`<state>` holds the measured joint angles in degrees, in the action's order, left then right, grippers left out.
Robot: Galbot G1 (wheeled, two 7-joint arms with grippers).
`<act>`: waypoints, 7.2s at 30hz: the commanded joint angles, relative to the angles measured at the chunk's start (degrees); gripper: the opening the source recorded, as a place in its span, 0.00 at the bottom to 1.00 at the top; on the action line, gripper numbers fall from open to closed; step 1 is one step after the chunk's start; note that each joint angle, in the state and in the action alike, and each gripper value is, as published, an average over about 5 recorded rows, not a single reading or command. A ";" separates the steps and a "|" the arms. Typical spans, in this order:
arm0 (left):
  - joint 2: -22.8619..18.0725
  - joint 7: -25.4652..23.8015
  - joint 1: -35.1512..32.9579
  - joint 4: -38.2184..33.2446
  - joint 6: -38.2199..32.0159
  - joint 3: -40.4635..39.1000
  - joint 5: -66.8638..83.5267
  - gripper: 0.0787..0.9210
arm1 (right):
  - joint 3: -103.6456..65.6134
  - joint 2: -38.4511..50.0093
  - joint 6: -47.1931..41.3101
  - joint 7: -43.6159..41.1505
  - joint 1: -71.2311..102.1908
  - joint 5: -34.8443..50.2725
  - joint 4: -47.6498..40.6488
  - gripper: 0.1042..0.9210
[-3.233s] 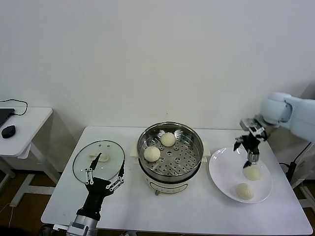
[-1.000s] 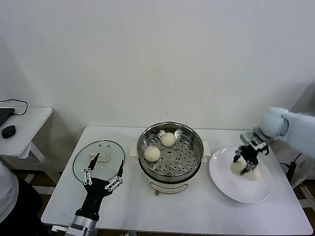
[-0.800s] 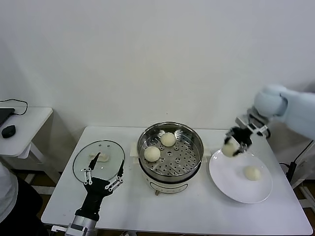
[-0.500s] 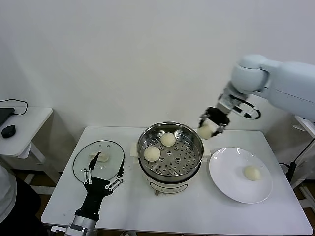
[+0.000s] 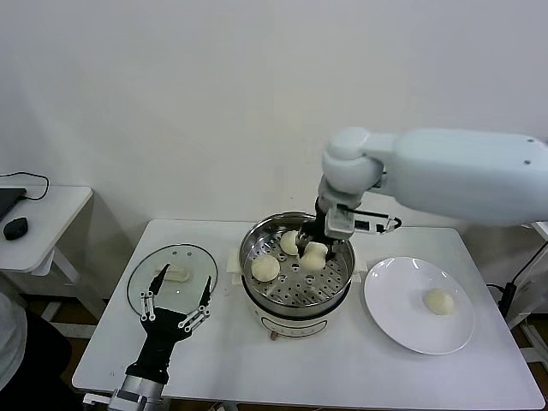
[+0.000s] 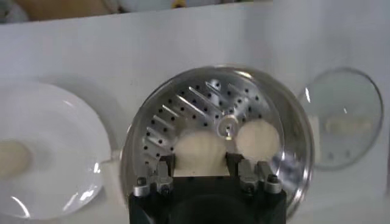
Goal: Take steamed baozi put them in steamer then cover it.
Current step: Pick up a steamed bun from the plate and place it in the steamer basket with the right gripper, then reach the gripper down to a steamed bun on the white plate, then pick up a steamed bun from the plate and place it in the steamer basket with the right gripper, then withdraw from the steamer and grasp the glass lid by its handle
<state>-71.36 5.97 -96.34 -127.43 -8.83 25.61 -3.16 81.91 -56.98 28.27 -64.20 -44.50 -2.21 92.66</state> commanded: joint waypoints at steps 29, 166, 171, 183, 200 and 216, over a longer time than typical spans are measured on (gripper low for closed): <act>-0.92 0.08 0.68 1.26 -0.17 1.11 0.85 0.88 | -4.46 -2.03 11.11 4.25 11.12 -13.41 -2.25 0.84; 0.24 0.86 1.68 1.79 0.62 -0.94 0.02 0.88 | 13.47 -9.26 -40.76 0.27 3.95 33.62 -24.11 0.65; 0.06 0.93 1.67 1.49 0.68 -0.97 0.07 0.88 | 13.37 -9.18 -40.78 1.80 4.66 33.64 -24.52 0.65; 0.32 1.11 1.57 1.79 0.61 -0.23 0.11 0.88 | 12.56 -8.44 -40.68 4.99 5.85 34.47 -23.97 0.75; 0.99 1.27 3.12 2.62 0.79 -0.63 -2.24 0.88 | -7.75 14.52 -27.90 37.34 7.27 40.39 -8.97 0.88; 1.22 3.16 10.78 7.57 1.65 1.40 -13.71 0.88 | -76.22 18.18 -13.21 91.77 77.80 30.83 -3.94 0.88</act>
<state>-70.25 8.65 -88.95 -122.00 -7.18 26.41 -10.41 50.75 -41.13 5.44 -5.33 -9.98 34.03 85.35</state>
